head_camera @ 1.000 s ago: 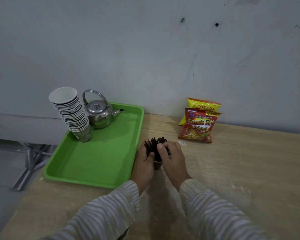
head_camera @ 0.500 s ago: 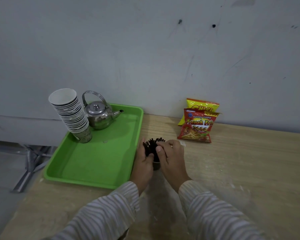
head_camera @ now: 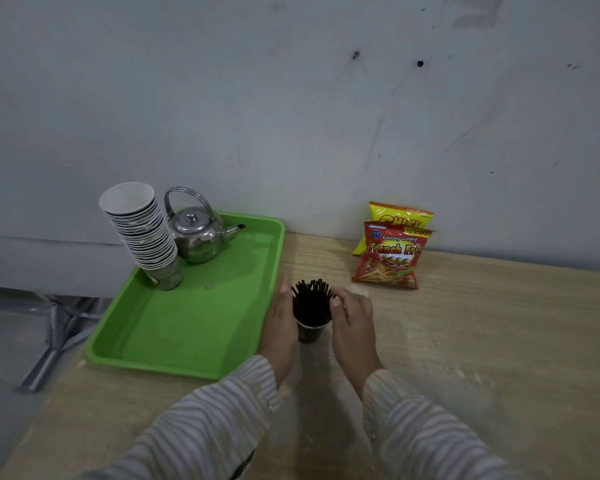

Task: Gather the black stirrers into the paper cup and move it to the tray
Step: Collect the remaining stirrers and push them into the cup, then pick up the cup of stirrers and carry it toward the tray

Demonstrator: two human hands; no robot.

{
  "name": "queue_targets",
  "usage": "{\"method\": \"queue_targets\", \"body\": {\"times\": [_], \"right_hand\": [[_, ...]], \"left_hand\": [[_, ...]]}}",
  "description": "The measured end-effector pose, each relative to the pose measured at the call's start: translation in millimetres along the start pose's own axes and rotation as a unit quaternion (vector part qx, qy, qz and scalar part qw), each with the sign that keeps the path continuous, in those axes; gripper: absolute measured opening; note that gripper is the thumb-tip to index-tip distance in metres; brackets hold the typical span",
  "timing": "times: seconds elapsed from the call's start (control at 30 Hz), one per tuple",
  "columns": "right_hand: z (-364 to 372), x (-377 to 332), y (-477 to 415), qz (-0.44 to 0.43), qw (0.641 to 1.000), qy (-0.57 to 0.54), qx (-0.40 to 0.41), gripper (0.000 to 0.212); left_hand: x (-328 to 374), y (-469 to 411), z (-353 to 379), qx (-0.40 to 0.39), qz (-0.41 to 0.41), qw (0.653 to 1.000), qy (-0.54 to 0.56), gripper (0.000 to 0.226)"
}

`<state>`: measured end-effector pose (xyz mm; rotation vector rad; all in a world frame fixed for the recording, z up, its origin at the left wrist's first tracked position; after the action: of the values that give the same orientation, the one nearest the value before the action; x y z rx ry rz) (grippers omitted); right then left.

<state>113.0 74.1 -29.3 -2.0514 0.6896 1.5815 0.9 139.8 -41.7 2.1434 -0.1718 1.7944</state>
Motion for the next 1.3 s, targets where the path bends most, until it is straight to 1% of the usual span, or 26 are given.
{"method": "queue_targets", "body": {"times": [0.03,0.1,0.17,0.23,0.3,0.37,0.47,0.63,0.77,0.93,1.03,1.17,1.3], "right_hand": [[-0.9,1.3,0.2,0.003,1.0,-0.006,0.004,0.028],[-2.5,4.9,2.0,0.028,0.998,-0.056,0.015,0.033],[-2.0,10.6,4.2,0.08,0.99,-0.111,0.023,0.04],[2.4,15.7,7.4,0.138,0.978,-0.154,0.023,0.044],[9.3,18.5,11.6,0.185,0.959,-0.214,0.009,0.041],[17.3,17.8,14.3,0.203,0.938,-0.28,-0.021,0.03],[26.7,17.4,13.6,0.224,0.913,-0.338,-0.048,0.033],[34.6,18.8,-3.2,0.243,0.909,-0.334,-0.057,0.033],[42.3,13.5,-24.0,0.257,0.905,-0.334,-0.05,0.032],[52.4,6.0,-60.9,0.244,0.917,-0.314,-0.04,0.032],[58.0,5.5,-86.8,0.24,0.919,-0.311,-0.032,0.03],[63.8,6.2,-115.5,0.23,0.93,-0.287,-0.027,0.031],[65.1,10.1,-136.5,0.235,0.929,-0.284,-0.011,0.029]], "left_hand": [[-0.3,-0.9,0.0,-0.002,0.003,1.0,-0.007,0.041],[-1.2,-2.1,-0.6,-0.004,0.001,1.0,0.01,0.041],[-4.2,-2.9,-0.8,-0.004,-0.003,0.999,0.034,0.042],[-7.8,-2.5,0.2,-0.004,-0.025,0.998,0.065,0.044],[-12.0,-1.8,0.7,0.006,-0.041,0.996,0.073,0.047],[-14.3,-1.1,1.9,0.004,-0.049,0.996,0.076,0.043],[-14.7,0.9,6.5,-0.023,-0.061,0.993,0.095,0.039],[-13.0,-12.1,7.3,-0.024,-0.075,0.992,0.1,0.04],[-10.4,-36.9,8.1,-0.007,-0.058,0.994,0.093,0.038],[-8.4,-77.9,11.1,0.01,-0.058,0.995,0.085,0.038],[-4.3,-101.3,14.9,0.005,-0.06,0.995,0.075,0.039],[-1.6,-131.0,17.2,0.022,-0.044,0.997,0.067,0.042],[3.7,-150.1,21.4,0.023,-0.051,0.997,0.059,0.041]]}}
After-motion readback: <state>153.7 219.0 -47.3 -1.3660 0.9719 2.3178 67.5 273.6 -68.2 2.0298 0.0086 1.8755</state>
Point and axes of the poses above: each hand's wrist, its own y-axis away from the middle knuckle, its own z-axis out of the palm, x = y × z, the point moved 5 cm from there along -y, towards the middle knuckle, and after that the axes turned 10 degrees about -y, right-handed, at the moved point
